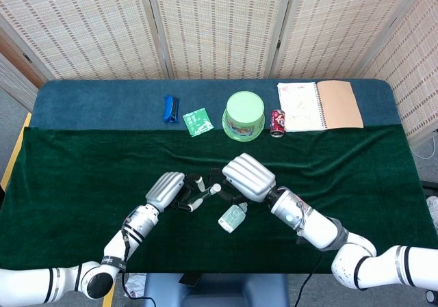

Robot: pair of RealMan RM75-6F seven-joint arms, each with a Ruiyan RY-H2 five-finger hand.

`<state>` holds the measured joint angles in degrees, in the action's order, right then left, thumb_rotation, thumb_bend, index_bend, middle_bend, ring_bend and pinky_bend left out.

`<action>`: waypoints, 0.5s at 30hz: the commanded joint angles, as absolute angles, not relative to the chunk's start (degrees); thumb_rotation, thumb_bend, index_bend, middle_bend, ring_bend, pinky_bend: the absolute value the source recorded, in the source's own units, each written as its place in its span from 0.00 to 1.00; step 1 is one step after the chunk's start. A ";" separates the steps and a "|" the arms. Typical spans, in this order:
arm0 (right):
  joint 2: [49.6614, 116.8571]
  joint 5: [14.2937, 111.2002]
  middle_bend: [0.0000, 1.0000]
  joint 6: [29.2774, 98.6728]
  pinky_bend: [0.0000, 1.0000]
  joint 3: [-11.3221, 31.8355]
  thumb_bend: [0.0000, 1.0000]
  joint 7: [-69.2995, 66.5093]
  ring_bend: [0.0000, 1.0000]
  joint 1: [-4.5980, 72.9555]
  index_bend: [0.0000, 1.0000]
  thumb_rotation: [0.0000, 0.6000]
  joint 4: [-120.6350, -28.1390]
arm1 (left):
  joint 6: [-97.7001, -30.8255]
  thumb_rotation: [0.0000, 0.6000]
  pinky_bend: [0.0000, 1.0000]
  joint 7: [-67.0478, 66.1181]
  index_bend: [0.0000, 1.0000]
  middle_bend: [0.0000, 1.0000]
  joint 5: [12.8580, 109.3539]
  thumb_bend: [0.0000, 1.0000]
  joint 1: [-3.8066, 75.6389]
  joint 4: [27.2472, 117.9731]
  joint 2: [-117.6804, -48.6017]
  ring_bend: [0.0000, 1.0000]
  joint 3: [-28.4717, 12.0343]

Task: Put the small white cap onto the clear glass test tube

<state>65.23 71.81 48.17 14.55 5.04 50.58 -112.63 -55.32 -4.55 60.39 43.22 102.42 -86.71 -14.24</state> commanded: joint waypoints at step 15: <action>66.21 70.62 0.96 47.61 1.00 13.92 0.66 6.32 1.00 51.81 0.73 1.00 -111.90 | -55.78 1.00 0.88 -5.77 0.69 0.91 59.91 0.50 43.83 102.87 -87.04 0.87 -13.70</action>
